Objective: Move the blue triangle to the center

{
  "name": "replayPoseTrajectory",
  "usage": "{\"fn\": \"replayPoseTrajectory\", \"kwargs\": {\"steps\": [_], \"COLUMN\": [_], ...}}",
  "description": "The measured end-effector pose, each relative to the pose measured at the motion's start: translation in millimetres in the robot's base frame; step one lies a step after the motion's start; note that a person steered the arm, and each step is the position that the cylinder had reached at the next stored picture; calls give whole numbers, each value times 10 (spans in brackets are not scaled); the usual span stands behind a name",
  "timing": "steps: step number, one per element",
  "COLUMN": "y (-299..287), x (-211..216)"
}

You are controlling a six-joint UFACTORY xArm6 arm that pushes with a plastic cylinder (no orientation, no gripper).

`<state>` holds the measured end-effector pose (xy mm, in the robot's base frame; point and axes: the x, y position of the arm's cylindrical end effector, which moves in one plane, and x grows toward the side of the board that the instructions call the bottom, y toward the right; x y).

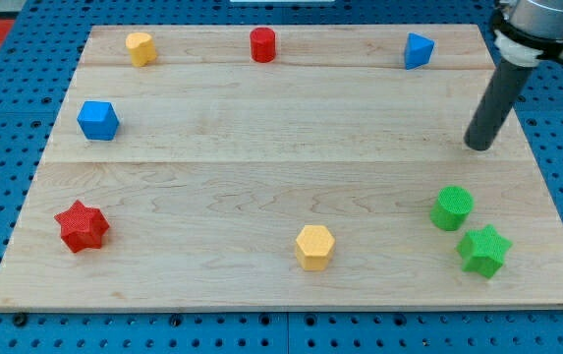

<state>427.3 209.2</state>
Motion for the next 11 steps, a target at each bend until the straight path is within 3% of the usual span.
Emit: {"fn": "replayPoseTrajectory", "kwargs": {"steps": [1,2,3,4,5,6,8,10,11], "y": [-454,-111,-42,305,796,955,923,896,491], "x": [218,674,610,256,-572,-1074,-1147,-1556,-1697]}}
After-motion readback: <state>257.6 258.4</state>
